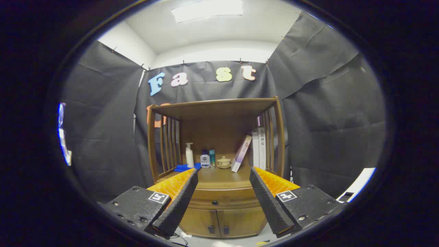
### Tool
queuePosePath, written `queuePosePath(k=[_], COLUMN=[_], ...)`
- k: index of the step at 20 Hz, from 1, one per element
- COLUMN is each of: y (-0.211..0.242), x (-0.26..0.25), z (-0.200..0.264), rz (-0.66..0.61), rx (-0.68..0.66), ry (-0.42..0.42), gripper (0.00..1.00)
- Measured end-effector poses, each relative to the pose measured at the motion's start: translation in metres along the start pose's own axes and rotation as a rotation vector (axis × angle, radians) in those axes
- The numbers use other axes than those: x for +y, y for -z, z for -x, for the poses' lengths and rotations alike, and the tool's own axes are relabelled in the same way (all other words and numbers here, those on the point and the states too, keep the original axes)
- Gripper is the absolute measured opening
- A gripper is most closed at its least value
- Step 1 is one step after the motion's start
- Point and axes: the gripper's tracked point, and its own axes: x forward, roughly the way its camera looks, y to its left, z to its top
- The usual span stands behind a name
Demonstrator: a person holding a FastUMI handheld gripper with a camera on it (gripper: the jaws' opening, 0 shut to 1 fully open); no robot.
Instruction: Pull open the drawer, take out the items inside it, and place them on the countertop above the cabinet.
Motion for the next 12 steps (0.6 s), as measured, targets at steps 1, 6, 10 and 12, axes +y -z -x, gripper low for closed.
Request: queuePosePath(k=[1,6,10,12], y=[0.0048,0.0063,0.0051,0.0036], x=[0.0031,0.0036,0.0006,-0.0006], z=[0.0021,0.0008,0.0,0.0002], rz=[0.009,0.036,0.025,0.018], rx=[0.002,0.013,0.013,0.011], ry=[-0.007,-0.002,0.005,0.01], gripper=[0.99,0.99,0.99,0.99])
